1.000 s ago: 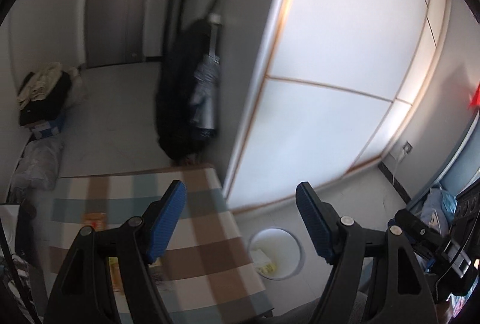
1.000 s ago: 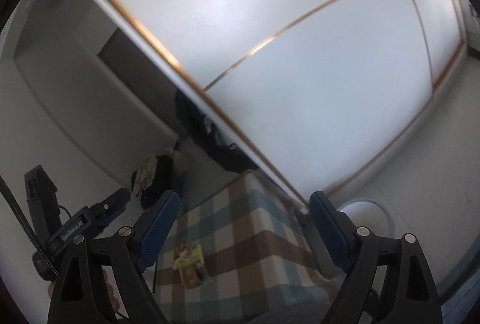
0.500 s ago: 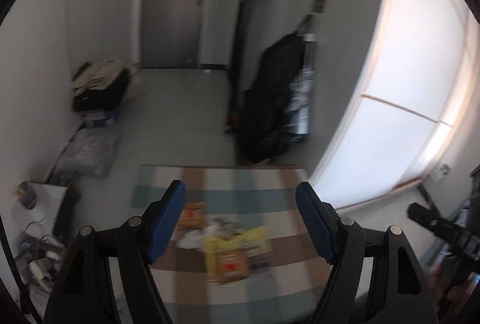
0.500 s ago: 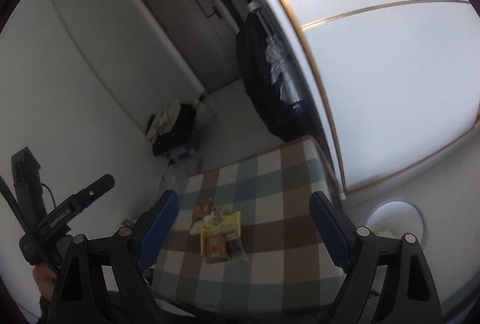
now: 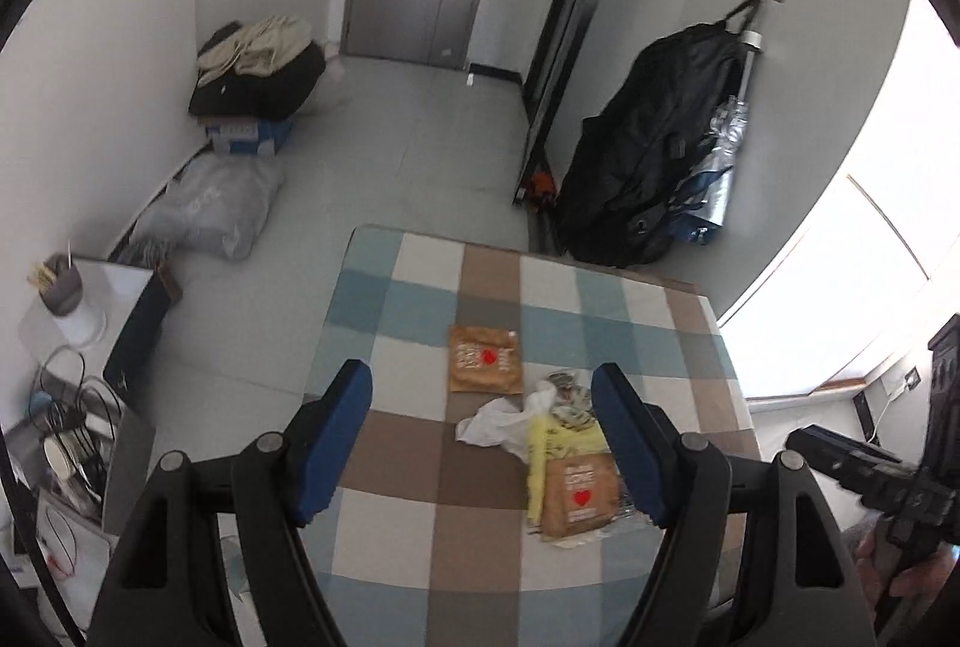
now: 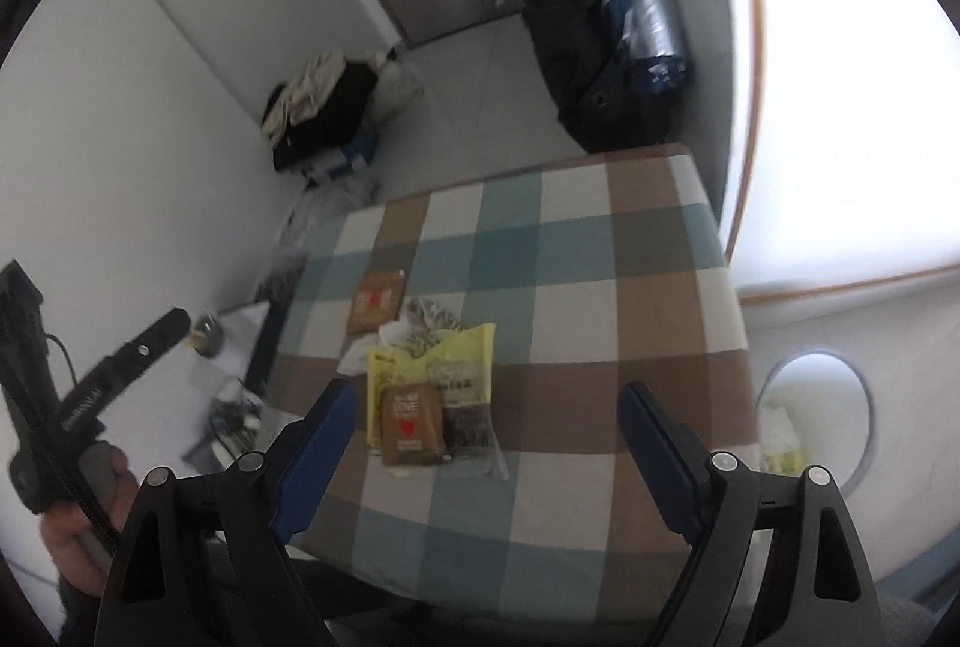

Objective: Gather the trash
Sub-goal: 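Move both open tools back over the checkered table, then close the right tool on the yellow plastic bag on the table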

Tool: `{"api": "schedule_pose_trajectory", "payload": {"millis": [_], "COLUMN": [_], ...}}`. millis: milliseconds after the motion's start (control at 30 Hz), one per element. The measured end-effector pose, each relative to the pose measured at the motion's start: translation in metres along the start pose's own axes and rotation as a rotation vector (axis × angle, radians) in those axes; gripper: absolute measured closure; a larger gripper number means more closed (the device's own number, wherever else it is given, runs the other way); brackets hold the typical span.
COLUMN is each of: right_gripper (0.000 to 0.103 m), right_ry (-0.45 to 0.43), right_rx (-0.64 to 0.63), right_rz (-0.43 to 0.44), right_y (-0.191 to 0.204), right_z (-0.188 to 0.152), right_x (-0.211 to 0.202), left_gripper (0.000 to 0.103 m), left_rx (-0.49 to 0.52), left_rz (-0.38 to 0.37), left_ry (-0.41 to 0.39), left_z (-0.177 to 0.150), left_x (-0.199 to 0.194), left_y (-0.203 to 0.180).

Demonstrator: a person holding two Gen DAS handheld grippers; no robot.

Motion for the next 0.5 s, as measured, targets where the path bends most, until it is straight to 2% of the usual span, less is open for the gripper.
{"api": "schedule_pose_trajectory", "payload": {"millis": [67, 133, 267, 333, 400, 500], "right_gripper": [0.027, 0.029, 0.044, 0.048, 0.057, 0.060], "right_ry": [0.031, 0.065, 0.121, 0.145, 0.167, 0.195], "right_rx": [-0.035, -0.048, -0.065, -0.075, -0.073, -0.060], "right_rz": [-0.001, 0.005, 0.034, 0.032, 0.033, 0.036], "right_y": [0.006, 0.010, 0.016, 0.018, 0.018, 0.018], "right_z": [-0.001, -0.005, -0.012, -0.014, -0.016, -0.019], "right_x": [0.014, 0.026, 0.051, 0.062, 0.073, 0.088], "left_gripper": [0.031, 0.031, 0.031, 0.031, 0.031, 0.031], "left_rx": [-0.026, -0.047, -0.066, -0.078, -0.091, -0.117], "left_rz": [-0.016, -0.022, -0.032, -0.042, -0.048, -0.060], "left_ry": [0.014, 0.020, 0.039, 0.047, 0.048, 0.065], "left_z": [0.002, 0.005, 0.007, 0.008, 0.010, 0.010], "left_x": [0.000, 0.001, 0.004, 0.004, 0.004, 0.006], "left_y": [0.005, 0.010, 0.018, 0.022, 0.026, 0.029]}}
Point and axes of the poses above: each gripper's, at about its wrist camera, not at the fingertips, and x roughly the way its jaws point, y to its left, z to its top, the point moved 9 cm from there along x, roughly the way its jaws point, and after that the axes turned 8 degrees about -x, right-handed, at the moved point
